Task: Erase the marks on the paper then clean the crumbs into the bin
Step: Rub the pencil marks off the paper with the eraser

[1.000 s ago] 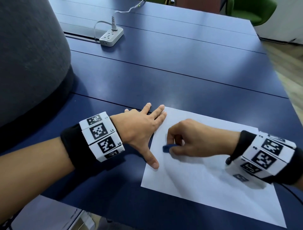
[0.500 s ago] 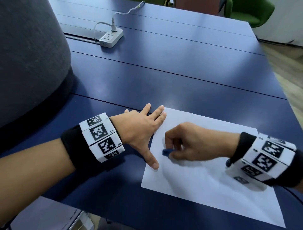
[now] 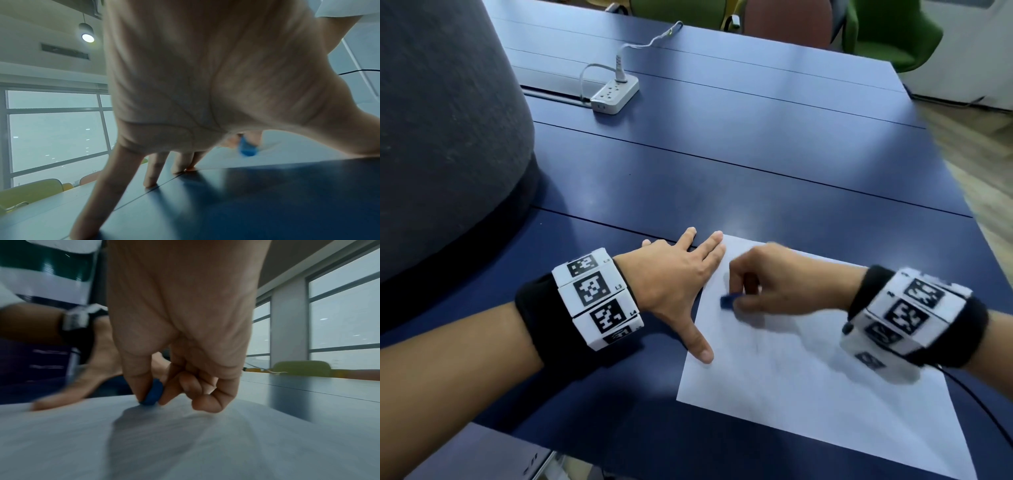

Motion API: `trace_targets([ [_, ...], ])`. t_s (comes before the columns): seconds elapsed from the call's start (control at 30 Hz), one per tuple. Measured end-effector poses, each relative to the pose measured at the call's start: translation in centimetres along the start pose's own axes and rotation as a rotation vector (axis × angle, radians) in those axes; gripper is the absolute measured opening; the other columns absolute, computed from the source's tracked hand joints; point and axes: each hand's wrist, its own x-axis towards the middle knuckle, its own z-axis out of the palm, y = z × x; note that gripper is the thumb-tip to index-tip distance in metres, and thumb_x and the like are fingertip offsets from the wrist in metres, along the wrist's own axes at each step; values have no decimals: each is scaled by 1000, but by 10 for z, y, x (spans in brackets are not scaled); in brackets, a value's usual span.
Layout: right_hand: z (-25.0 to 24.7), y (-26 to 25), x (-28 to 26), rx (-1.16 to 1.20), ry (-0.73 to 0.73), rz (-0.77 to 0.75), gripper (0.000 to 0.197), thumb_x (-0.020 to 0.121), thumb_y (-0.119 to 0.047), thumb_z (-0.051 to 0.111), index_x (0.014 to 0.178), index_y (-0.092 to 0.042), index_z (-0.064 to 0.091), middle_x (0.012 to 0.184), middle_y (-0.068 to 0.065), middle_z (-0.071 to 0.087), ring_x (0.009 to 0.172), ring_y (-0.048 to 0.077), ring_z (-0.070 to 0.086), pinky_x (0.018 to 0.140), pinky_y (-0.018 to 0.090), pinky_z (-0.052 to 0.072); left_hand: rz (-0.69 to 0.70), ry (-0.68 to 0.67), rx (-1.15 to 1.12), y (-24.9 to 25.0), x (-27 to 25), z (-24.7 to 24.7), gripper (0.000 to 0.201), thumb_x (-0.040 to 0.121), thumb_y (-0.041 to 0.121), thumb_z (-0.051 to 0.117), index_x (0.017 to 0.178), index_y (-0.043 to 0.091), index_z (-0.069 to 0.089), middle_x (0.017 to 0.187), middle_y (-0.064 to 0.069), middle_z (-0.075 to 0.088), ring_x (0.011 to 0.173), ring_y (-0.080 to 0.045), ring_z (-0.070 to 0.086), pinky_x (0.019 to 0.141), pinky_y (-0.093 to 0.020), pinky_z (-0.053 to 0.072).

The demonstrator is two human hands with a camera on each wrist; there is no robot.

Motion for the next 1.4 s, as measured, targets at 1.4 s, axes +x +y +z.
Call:
trace_targets([
  [1.4, -9, 16, 10, -42, 88, -12, 11, 81, -22, 67, 82, -12, 66, 72, -1, 65, 59, 12, 52, 60, 29, 47, -15, -34, -29, 0, 0, -1, 156, 41, 92, 64, 152, 23, -20, 158, 16, -28, 149, -25, -14, 106, -66, 33],
])
